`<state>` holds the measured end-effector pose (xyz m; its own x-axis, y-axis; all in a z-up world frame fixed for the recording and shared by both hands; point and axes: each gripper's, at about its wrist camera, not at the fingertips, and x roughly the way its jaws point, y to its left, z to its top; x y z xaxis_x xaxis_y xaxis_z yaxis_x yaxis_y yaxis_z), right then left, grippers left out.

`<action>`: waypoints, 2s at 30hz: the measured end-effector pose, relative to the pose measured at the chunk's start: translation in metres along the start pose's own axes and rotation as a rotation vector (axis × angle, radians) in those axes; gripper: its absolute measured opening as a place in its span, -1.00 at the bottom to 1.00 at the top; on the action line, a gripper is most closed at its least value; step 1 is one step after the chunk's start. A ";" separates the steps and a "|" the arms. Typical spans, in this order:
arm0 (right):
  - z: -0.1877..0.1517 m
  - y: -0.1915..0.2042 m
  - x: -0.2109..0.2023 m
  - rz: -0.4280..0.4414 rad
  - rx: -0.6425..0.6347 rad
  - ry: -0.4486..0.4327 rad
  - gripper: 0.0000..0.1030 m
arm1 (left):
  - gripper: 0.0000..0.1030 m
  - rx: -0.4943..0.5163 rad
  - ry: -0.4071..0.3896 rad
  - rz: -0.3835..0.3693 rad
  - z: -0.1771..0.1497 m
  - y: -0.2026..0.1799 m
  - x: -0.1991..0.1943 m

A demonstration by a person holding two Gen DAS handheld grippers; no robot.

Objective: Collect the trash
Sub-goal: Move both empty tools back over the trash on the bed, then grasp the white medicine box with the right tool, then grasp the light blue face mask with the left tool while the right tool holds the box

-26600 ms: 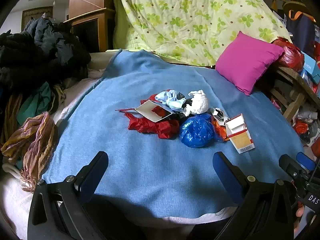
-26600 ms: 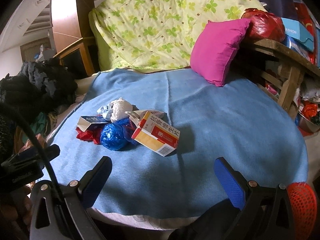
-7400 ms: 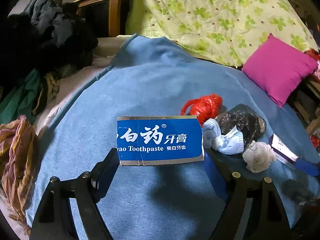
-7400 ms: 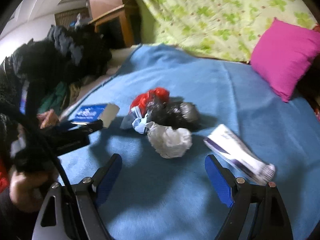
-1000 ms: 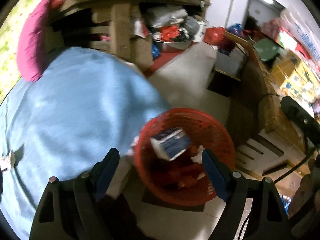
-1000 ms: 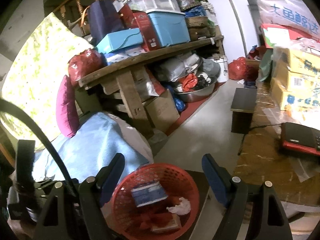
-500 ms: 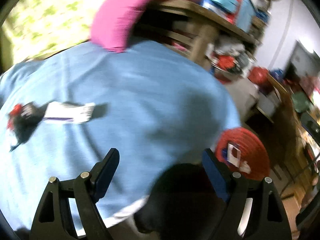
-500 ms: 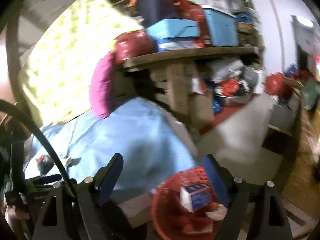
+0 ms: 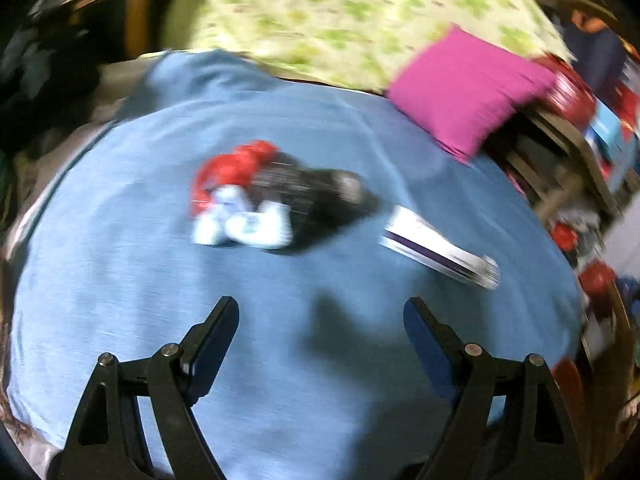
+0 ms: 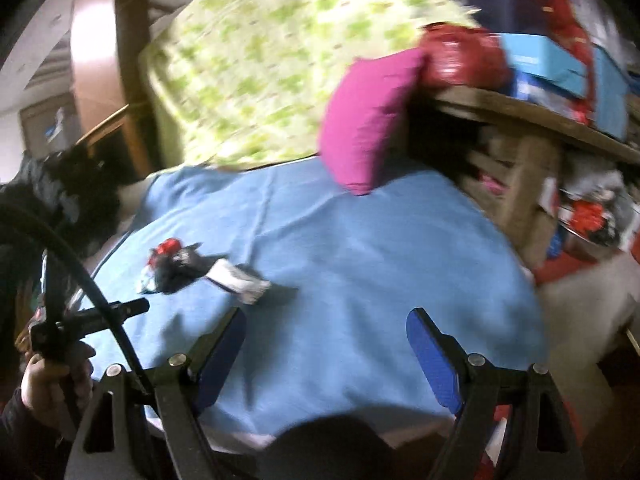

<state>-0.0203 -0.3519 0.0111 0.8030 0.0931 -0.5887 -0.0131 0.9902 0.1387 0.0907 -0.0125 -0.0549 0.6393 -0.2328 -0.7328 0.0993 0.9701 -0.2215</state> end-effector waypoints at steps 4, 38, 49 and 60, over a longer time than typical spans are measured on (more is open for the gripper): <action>0.016 0.033 0.041 0.065 -0.061 0.052 0.64 | 0.64 -0.069 -0.037 0.079 -0.002 0.036 0.000; 0.007 0.080 0.231 0.228 -0.117 0.338 -0.23 | 0.64 -0.079 -0.047 0.182 -0.010 0.055 0.022; -0.009 0.068 0.202 0.315 0.005 0.269 -0.23 | 0.64 -0.124 -0.048 0.134 0.031 0.064 0.036; -0.009 0.064 0.202 0.343 0.039 0.255 -0.23 | 0.51 -0.194 0.041 0.098 0.046 0.076 0.084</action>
<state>0.1357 -0.2690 -0.1062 0.5830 0.4439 -0.6805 -0.2277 0.8933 0.3876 0.1872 0.0447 -0.1032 0.6070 -0.1444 -0.7815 -0.1126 0.9578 -0.2645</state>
